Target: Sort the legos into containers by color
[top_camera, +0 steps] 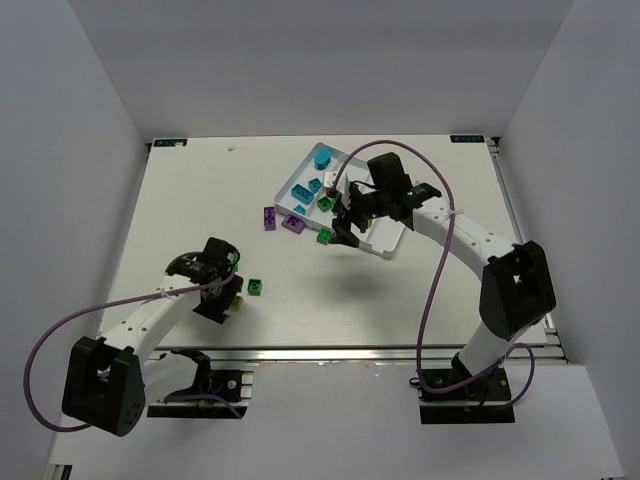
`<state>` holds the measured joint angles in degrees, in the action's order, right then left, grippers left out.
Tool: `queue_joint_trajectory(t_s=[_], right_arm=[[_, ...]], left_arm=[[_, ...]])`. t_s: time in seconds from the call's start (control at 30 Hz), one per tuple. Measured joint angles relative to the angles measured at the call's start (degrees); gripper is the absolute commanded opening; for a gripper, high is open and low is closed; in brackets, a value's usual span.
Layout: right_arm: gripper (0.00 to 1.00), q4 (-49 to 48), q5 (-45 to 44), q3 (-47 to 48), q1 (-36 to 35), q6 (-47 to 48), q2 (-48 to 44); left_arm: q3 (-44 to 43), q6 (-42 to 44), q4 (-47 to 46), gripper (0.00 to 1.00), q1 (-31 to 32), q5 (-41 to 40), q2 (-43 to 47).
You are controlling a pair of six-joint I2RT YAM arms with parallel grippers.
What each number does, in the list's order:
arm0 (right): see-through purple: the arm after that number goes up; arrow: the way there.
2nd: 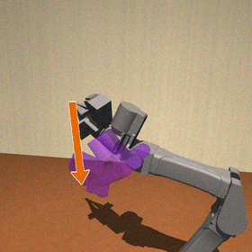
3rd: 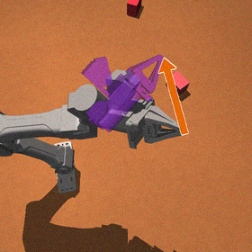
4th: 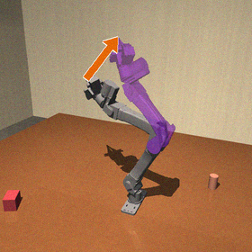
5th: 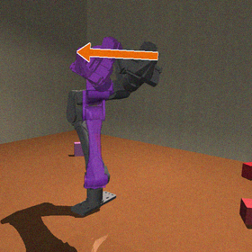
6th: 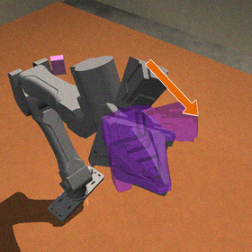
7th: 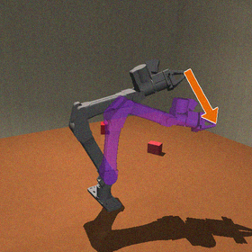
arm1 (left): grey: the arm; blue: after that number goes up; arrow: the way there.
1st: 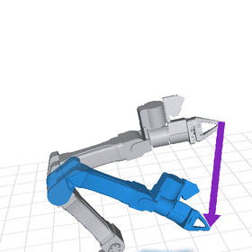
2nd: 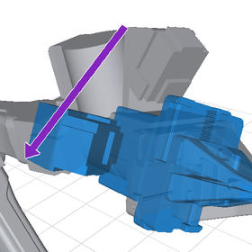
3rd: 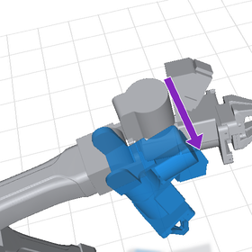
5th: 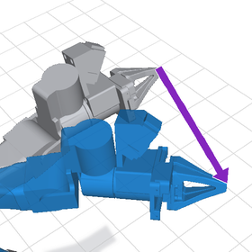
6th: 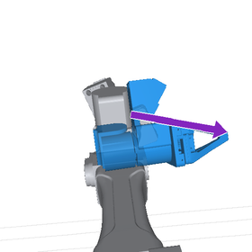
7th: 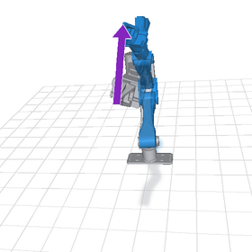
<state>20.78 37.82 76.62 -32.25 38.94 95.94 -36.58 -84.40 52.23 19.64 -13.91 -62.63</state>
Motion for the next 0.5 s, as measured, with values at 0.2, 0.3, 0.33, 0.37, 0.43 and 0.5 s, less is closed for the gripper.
queue_joint_trajectory(t_s=[0.2,0.3,0.33,0.37,0.43,0.5], right_arm=[[0.89,-0.7,0.1,-0.8,0.6,-0.5,-1.2],[0.89,-1.2,0.0,-1.5,0.9,-0.7,-1.5],[0.89,-1.1,0.0,-1.5,1.0,-0.7,-1.6],[0.89,-1.2,0.0,-1.5,1.1,-0.8,-1.6],[0.89,-1.3,0.0,-1.5,1.4,-0.9,-1.8],[0.89,-1.3,0.0,-1.5,1.7,-1.0,-2.1]], left_arm=[[-0.1,3.6,-3.4,0.75,-3.7,-0.1,-5.5],[-1.2,5.7,-4.6,0.69,-4.8,-0.1,-9.2],[-1.6,6.2,-4.9,0.66,-5.0,-0.1,-10.1],[-1.8,6.8,-5.3,0.57,-5.2,0.0,-10.9],[-1.8,7.7,-6.1,0.49,-5.4,0.0,-11.9],[-1.8,8.2,-6.5,0.36,-5.5,0.3,-12.0]])
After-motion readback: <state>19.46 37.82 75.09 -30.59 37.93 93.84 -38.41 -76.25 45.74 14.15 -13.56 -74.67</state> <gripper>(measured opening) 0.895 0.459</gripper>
